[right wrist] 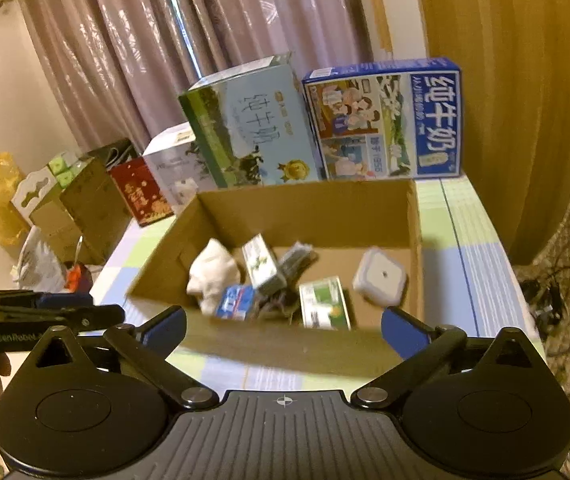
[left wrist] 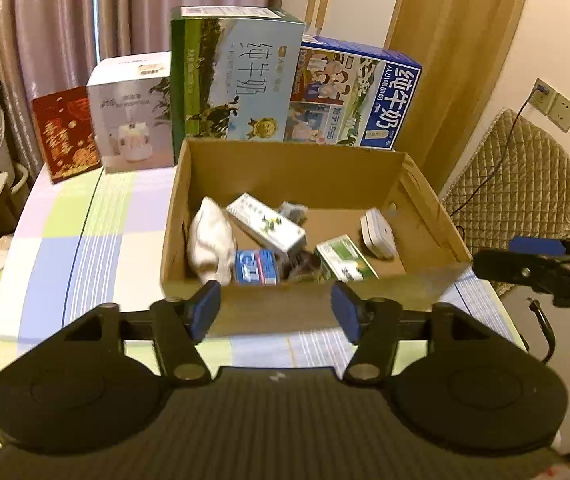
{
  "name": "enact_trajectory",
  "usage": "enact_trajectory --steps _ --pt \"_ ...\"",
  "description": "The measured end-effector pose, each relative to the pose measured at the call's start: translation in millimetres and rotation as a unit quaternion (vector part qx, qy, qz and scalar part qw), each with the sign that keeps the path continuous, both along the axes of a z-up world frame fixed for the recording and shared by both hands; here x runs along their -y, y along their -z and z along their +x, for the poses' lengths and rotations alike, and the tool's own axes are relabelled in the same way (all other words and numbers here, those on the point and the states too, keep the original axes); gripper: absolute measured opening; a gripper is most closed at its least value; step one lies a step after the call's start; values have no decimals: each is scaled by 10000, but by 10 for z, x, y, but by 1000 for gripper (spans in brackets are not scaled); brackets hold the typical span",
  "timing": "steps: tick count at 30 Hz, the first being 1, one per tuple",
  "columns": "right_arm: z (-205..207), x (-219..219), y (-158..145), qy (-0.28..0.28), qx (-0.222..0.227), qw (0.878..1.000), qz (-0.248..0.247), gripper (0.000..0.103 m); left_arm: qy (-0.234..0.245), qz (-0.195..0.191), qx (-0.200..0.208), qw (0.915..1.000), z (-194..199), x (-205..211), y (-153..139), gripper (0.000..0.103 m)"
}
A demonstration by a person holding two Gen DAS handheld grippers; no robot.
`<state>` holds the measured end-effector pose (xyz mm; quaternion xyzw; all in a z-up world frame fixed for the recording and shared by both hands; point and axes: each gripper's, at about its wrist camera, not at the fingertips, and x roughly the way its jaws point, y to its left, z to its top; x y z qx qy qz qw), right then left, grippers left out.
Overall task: Organize objects
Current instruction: 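Withdraw both tools from the cardboard box back over the table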
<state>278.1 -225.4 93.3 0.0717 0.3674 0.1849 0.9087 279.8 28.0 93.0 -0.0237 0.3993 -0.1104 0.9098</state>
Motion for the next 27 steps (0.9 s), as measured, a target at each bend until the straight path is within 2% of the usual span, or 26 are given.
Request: enact_trajectory --steps 5,9,12,18,22,27 --pt "-464 78 17 88 -92 9999 50 101 -166 -43 -19 9999 -437 -76 -36 76" --pt "-860 99 39 91 -100 9998 111 101 -236 -76 -20 9997 -755 -113 -64 93" --pt "-1116 95 78 115 -173 9995 239 101 -313 -39 42 9995 -975 -142 -94 100" --pt "-1490 68 157 94 -169 9997 153 101 -620 41 388 9973 -1393 -318 -154 102" --pt "-1647 85 233 101 -256 9995 169 101 -845 175 376 9956 -1629 -426 -89 102" --pt "-1735 28 315 9 -382 9991 159 101 -1097 150 230 9936 -1847 -506 22 102"
